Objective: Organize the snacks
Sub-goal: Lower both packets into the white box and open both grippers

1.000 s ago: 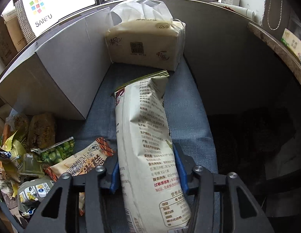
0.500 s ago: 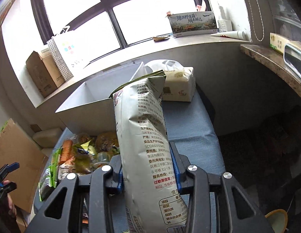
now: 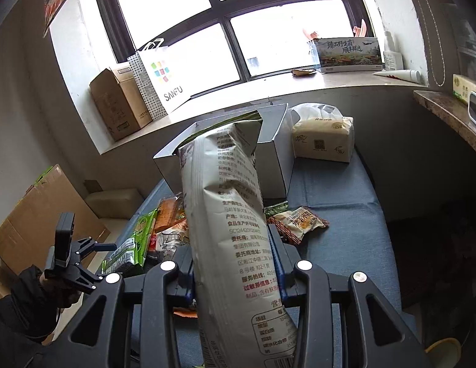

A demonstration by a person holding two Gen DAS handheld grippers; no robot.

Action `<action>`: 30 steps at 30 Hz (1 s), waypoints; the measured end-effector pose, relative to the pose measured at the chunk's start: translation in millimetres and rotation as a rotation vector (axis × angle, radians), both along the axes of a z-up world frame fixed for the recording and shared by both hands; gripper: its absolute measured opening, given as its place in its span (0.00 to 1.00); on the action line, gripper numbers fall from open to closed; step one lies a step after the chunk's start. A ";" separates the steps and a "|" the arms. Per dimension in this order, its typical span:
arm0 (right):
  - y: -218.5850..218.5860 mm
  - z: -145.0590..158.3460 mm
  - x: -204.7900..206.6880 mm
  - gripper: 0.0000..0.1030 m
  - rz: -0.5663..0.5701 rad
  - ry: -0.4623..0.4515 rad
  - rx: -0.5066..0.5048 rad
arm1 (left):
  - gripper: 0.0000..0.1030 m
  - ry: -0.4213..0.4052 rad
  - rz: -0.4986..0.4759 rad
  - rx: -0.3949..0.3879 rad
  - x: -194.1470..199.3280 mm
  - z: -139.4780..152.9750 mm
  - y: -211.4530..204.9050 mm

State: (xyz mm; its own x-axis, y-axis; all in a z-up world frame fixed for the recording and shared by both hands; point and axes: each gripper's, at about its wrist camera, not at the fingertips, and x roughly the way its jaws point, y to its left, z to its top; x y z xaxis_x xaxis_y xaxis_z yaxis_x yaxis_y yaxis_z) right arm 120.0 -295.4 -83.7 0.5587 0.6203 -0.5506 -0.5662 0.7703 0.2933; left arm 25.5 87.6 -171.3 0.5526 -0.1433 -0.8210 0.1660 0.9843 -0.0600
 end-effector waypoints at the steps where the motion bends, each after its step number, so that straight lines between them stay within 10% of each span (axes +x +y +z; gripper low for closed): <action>1: 1.3 -1.5 -0.9 0.40 -0.002 0.001 -0.007 | 0.85 0.013 0.002 -0.016 0.1 -3.2 1.2; 17: 15.7 -4.7 0.3 0.40 -0.026 0.024 0.002 | 0.72 -0.253 0.155 -0.289 -22.1 86.6 7.4; 30: 91.2 43.0 109.8 0.40 -0.199 0.009 0.117 | 0.72 -0.380 0.232 -0.476 143.5 169.7 20.0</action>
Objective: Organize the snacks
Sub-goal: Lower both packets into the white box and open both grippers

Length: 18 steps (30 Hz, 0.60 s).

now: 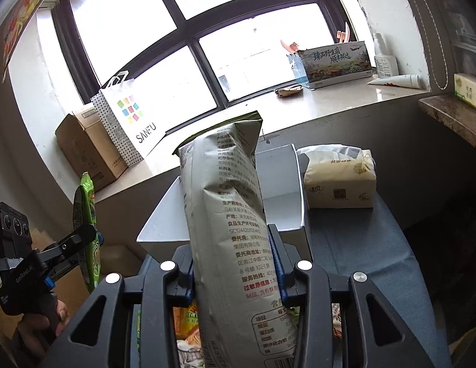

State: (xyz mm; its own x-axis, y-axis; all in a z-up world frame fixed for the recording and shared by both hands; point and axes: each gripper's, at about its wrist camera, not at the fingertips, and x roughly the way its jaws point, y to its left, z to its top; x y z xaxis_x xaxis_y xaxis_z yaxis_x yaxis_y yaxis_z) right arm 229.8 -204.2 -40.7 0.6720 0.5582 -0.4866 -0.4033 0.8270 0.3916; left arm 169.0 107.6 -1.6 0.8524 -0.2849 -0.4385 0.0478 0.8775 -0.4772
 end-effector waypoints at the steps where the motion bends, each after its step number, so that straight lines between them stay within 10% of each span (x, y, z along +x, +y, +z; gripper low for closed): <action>1: 5.0 3.8 12.8 0.40 -0.010 0.001 0.011 | 0.72 0.006 0.005 -0.005 16.4 3.9 2.5; 11: 52.5 12.8 124.3 0.40 -0.062 0.078 -0.016 | 0.74 0.186 0.109 -0.049 155.4 -10.2 31.6; 14: 64.7 3.6 146.6 0.43 -0.081 0.120 -0.071 | 0.93 0.222 0.144 -0.029 168.6 -25.2 36.3; 18: 63.2 -9.5 164.3 0.98 -0.100 0.176 -0.067 | 1.00 0.304 0.139 -0.108 174.1 -47.6 50.9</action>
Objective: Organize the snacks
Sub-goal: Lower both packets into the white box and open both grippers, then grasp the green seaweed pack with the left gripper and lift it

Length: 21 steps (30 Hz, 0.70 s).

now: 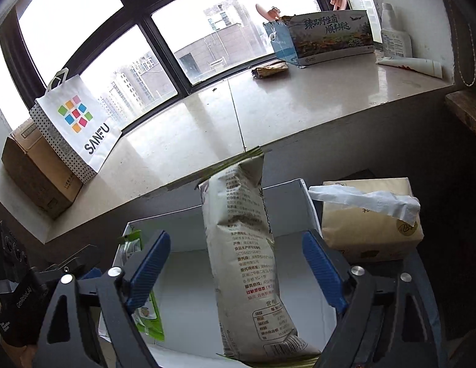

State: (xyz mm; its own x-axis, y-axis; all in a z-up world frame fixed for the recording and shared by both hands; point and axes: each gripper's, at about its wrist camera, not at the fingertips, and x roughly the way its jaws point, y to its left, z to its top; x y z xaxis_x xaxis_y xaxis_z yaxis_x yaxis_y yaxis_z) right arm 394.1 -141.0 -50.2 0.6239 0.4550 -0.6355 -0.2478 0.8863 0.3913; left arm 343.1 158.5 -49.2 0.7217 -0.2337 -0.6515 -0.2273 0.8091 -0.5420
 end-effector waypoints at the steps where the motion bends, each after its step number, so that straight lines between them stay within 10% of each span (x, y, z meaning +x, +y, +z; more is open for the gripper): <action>1: -4.4 -1.3 -2.2 0.99 -0.016 -0.005 0.011 | 1.00 0.010 0.000 0.008 -4.6 -2.9 0.4; 12: -20.8 28.1 -71.8 1.00 0.082 -0.230 0.018 | 1.00 -0.227 0.017 0.291 -99.7 51.6 -10.1; 17: -41.0 44.8 -133.6 1.00 0.106 -0.416 0.062 | 1.00 -0.347 -0.009 0.293 -169.0 71.3 -23.0; 21: -53.3 43.5 -173.0 1.00 0.234 -0.395 0.065 | 1.00 -0.343 -0.047 0.364 -221.2 72.1 -40.2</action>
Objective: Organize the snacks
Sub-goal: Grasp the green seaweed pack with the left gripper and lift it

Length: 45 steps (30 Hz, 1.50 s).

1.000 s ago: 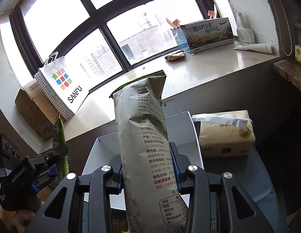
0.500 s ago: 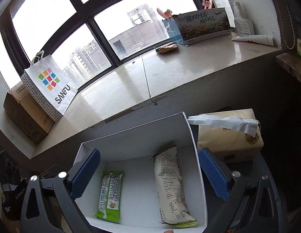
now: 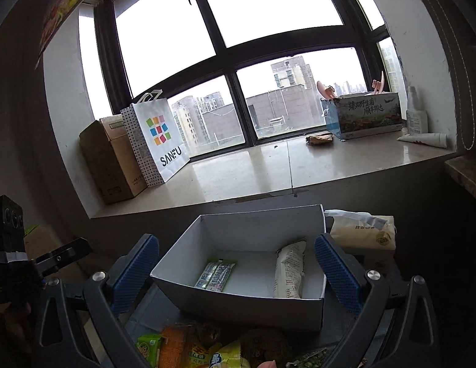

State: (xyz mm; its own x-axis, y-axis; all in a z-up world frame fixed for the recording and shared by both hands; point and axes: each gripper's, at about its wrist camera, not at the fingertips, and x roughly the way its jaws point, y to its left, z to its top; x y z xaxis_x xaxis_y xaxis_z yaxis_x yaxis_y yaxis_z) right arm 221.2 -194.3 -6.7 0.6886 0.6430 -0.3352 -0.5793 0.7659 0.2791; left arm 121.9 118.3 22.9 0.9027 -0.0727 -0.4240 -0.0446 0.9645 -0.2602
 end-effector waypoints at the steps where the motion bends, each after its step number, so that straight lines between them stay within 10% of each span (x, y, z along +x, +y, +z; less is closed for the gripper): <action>1: -3.5 -1.3 -10.7 1.00 0.007 -0.005 -0.002 | 1.00 0.004 0.008 0.039 -12.8 -0.6 -6.2; 16: -67.7 -29.8 -136.2 1.00 0.051 -0.022 -0.052 | 1.00 0.141 0.101 0.064 -128.1 -36.8 -58.1; 36: -62.5 -48.2 -125.1 1.00 0.007 0.082 -0.123 | 1.00 0.434 0.037 -0.266 -68.7 -141.8 -34.9; 45: -61.9 -53.6 -124.6 1.00 0.006 0.098 -0.127 | 1.00 0.567 0.161 -0.243 -35.3 -188.4 -9.8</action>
